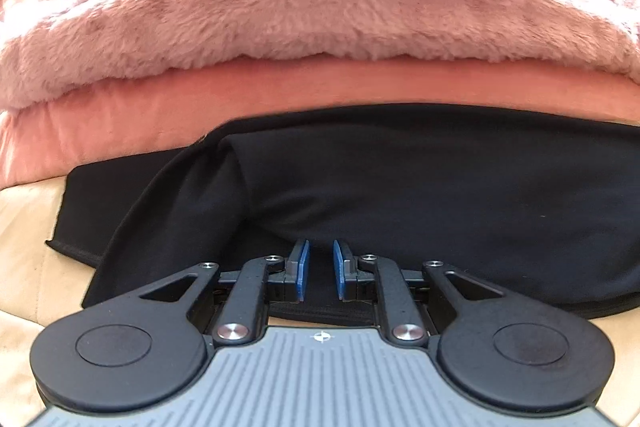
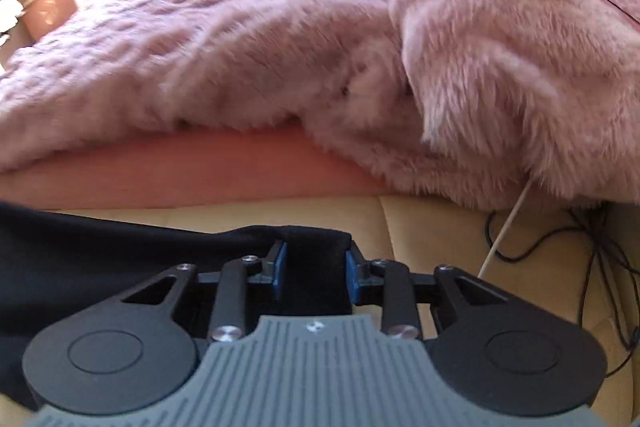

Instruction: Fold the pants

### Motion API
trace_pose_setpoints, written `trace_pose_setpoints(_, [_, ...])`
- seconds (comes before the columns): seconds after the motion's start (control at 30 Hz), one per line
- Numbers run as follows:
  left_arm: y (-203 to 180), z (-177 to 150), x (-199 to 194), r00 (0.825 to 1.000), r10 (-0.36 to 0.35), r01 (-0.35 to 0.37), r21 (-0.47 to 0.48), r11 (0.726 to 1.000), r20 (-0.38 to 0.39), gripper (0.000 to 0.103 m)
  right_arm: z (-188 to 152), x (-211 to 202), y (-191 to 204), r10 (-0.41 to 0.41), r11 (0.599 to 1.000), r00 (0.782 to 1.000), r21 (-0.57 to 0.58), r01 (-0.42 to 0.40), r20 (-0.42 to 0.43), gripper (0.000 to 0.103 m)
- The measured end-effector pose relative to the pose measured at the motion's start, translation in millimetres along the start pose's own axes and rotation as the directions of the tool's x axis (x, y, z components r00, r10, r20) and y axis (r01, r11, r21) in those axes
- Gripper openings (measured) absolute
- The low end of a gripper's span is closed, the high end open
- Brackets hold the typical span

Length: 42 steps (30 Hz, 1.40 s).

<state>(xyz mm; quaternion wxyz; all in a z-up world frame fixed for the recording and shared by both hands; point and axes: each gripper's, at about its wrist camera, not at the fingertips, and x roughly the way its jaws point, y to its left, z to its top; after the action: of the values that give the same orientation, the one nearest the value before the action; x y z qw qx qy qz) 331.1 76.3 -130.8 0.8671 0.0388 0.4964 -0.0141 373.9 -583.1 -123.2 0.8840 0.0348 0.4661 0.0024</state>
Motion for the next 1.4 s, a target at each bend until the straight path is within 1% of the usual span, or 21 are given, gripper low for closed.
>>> trace_pose_setpoints(0.13, [-6.6,-0.2,-2.3,1.0,-0.009,0.009,0.028,1.0,0.012,0.018,-5.7,20.6,4.7,-0.065,0.998,0.996,0.007,0.066,-0.065,0.027])
trace_pose_setpoints(0.17, [-6.8,-1.3,-3.6,1.0,-0.021,0.02,0.018,1.0,0.016,0.018,-6.7,22.9,6.7,-0.09,0.996,0.994,0.001,0.09,-0.064,0.034])
trace_pose_setpoints(0.2, [-8.3,-1.9,-3.5,0.999,-0.032,0.032,0.008,0.999,0.019,0.018,-8.1,22.2,6.6,-0.118,0.993,0.991,-0.011,0.118,-0.062,0.048])
trace_pose_setpoints(0.27, [-8.1,-2.3,-5.7,0.998,-0.05,0.05,0.0,0.999,0.03,0.018,-4.4,17.0,8.1,-0.179,0.984,0.982,-0.011,0.179,-0.063,0.061])
trace_pose_setpoints(0.33, [-9.5,-0.4,-5.8,0.997,-0.064,0.065,-0.002,0.998,0.047,0.018,-4.7,-1.5,14.0,-0.2,0.98,0.98,0.0,0.2,-0.018,0.061])
trace_pose_setpoints(0.4, [-11.8,1.6,-6.6,0.995,-0.088,0.089,-0.009,0.996,0.056,0.018,-9.9,-25.7,31.5,-0.267,0.963,0.963,-0.035,0.269,0.048,0.055])
trace_pose_setpoints(0.43, [-13.6,1.1,-7.3,0.993,-0.102,0.102,-0.01,0.995,0.061,0.018,-14.3,-38.9,43.4,-0.27,0.96,0.96,-0.05,0.275,0.079,0.056])
trace_pose_setpoints(0.47, [-16.3,0.4,-7.8,0.991,-0.12,0.121,-0.011,0.993,0.065,0.018,-20.0,-52.6,57.9,-0.224,0.971,0.969,-0.06,0.231,0.103,0.054])
trace_pose_setpoints(0.53, [-23.4,-2.2,-9.2,0.986,-0.151,0.152,-0.011,0.988,0.071,0.018,-32.6,-70.4,87.0,-0.076,0.995,0.991,-0.054,0.082,0.111,0.052])
trace_pose_setpoints(0.6, [-32.8,-5.5,-11.8,0.981,-0.177,0.178,-0.005,0.984,0.077,0.018,-45.2,-79.8,122.0,0.041,0.998,0.995,-0.061,-0.035,0.095,0.046])
trace_pose_setpoints(0.67, [-42.2,-10.0,-12.7,0.977,-0.198,0.199,0.003,0.98,0.079,0.018,-61.5,-83.1,164.3,0.117,0.989,0.989,-0.098,-0.108,0.089,0.045])
trace_pose_setpoints(0.8, [-56.4,-22.1,-13.5,0.972,-0.224,0.223,0.022,0.975,0.065,0.018,-102.0,-85.7,226.9,0.184,0.973,0.98,-0.152,-0.172,0.075,0.037])
trace_pose_setpoints(0.87, [-58.6,-29.1,-16.5,0.973,-0.224,0.223,0.024,0.975,0.061,0.018,-120.2,-87.0,243.2,0.141,0.979,0.987,-0.16,-0.128,0.077,0.029])
trace_pose_setpoints(0.9, [-58.5,-32.7,-19.7,0.97,-0.236,0.235,0.022,0.972,0.064,0.018,-128.1,-91.7,244.4,0.108,0.985,0.989,-0.146,-0.093,0.1,0.028])
trace_pose_setpoints(0.97, [-62.6,-38.5,-25.3,0.961,-0.27,0.269,0.037,0.963,0.063,0.018,-142.4,-104.9,244.2,0.075,0.993,0.991,-0.094,-0.065,0.114,0.032])
trace_pose_setpoints(1.07, [-80.3,-43.5,-29.8,0.952,-0.301,0.294,0.11,0.949,0.049,0.018,-157.5,-117.2,256.7,0.108,0.994,0.993,-0.042,-0.105,0.058,0.033])
trace_pose_setpoints(1.17, [-97.5,-46.1,-29.9,0.958,-0.285,0.275,0.156,0.949,0.043,0.018,-171.3,-114.4,286.1,0.071,0.997,0.997,-0.036,-0.071,0.003,0.048])
trace_pose_setpoints(1.2, [-100.4,-46.0,-29.2,0.957,-0.287,0.278,0.153,0.948,0.037,0.018,-174.7,-110.0,293.5,0.055,0.998,0.998,-0.009,-0.055,-0.005,0.049])
trace_pose_setpoints(1.33, [-110.5,-50.1,-34.8,0.94,-0.342,0.334,0.157,0.929,0.023,0.018,-176.3,-94.4,302.4,-0.046,0.992,0.997,0.119,0.038,0.066,0.047])
trace_pose_setpoints(1.37, [-114.9,-52.2,-36.5,0.932,-0.361,0.353,0.17,0.92,0.019,0.018,-173.6,-92.7,303.0,-0.076,0.989,0.994,0.132,0.065,0.082,0.042])
trace_pose_setpoints(1.4, [-119.1,-53.3,-38.5,0.924,-0.382,0.372,0.19,0.908,0.016,0.017,-171.0,-91.7,302.6,-0.086,0.988,0.992,0.137,0.074,0.088,0.03])
